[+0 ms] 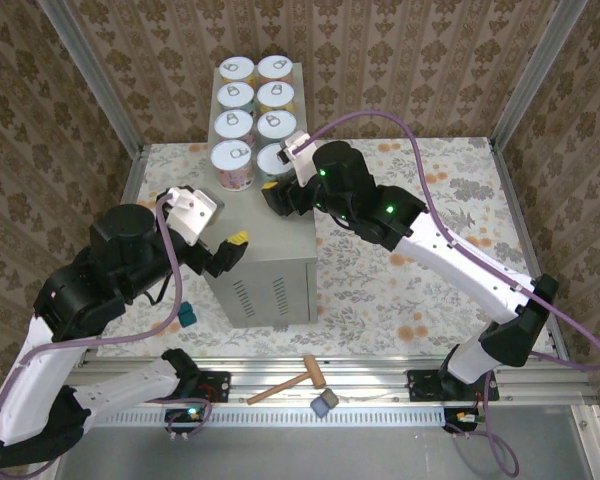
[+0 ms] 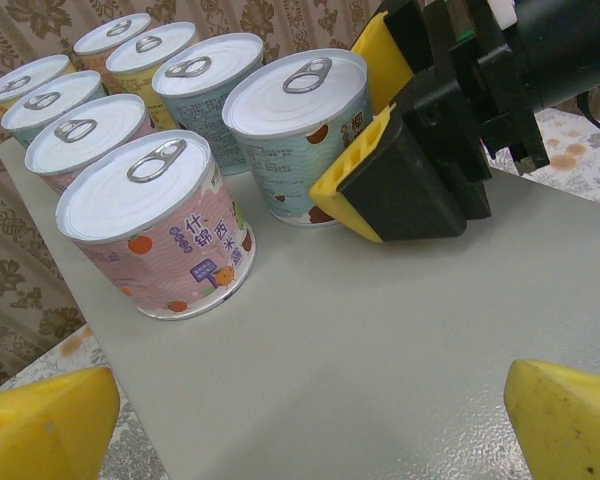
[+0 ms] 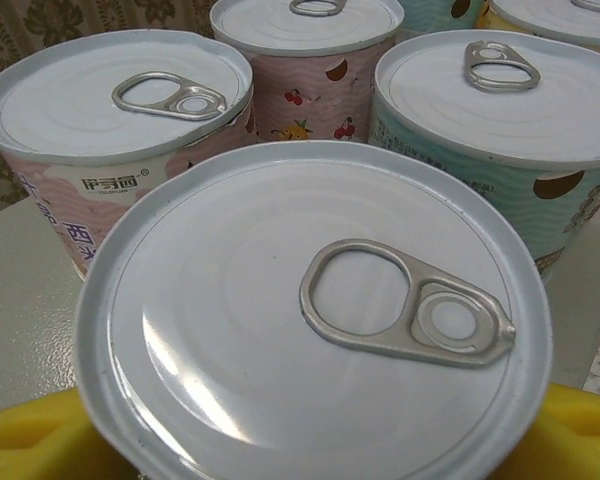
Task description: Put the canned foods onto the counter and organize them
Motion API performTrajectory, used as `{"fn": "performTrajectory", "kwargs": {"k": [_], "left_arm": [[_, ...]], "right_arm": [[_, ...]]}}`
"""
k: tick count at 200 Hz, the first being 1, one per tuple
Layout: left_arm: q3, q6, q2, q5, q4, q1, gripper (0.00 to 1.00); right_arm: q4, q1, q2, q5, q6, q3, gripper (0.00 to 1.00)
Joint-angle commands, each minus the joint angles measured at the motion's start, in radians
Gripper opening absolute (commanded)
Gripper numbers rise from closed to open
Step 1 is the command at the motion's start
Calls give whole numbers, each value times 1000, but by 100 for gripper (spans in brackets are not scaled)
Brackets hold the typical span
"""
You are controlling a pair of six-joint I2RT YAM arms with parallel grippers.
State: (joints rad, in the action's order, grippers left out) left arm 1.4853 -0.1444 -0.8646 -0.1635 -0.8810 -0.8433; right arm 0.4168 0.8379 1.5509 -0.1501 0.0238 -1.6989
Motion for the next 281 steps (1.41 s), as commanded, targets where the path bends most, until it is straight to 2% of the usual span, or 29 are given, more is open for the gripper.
{"fn": "performTrajectory", "kwargs": {"k": [1,20,35,66,97,123,168,182,201,220,248,281], "left_arm": [[0,-7,-7,-12,37,11,100],[26,13,-24,-48,40,31,100],[53,43,-47,-82,48,62,100],[108,103,-101,-54,81,148,100],[170,143,-155,-66,132,236,100],[234,184,-205,-55,127,379,100],[214,304,-255,60,140,757,100],[158,326,-278,90,158,839,100],[2,327,-285,57,268,875,100],[-163,299,-304,28,400,877,100],[-437,292,-310,-78,662,877,100],[-626,266,-372,-201,842,839,100]], "right_arm": [[4,-4,-49,-1,-12,-1,91],[17,-5,-110,-31,-16,30,100],[29,-8,-175,-72,-18,71,100],[86,-44,-301,-156,17,138,100],[184,-151,-386,-223,89,185,100],[241,-267,-435,-238,134,238,100],[267,-485,-457,-211,172,357,100],[236,-541,-454,-182,184,412,100],[131,-573,-450,-192,174,515,100],[-8,-589,-415,-206,154,614,100],[-190,-619,-313,-202,123,725,100],[-465,-647,-188,-152,74,855,100]]}}
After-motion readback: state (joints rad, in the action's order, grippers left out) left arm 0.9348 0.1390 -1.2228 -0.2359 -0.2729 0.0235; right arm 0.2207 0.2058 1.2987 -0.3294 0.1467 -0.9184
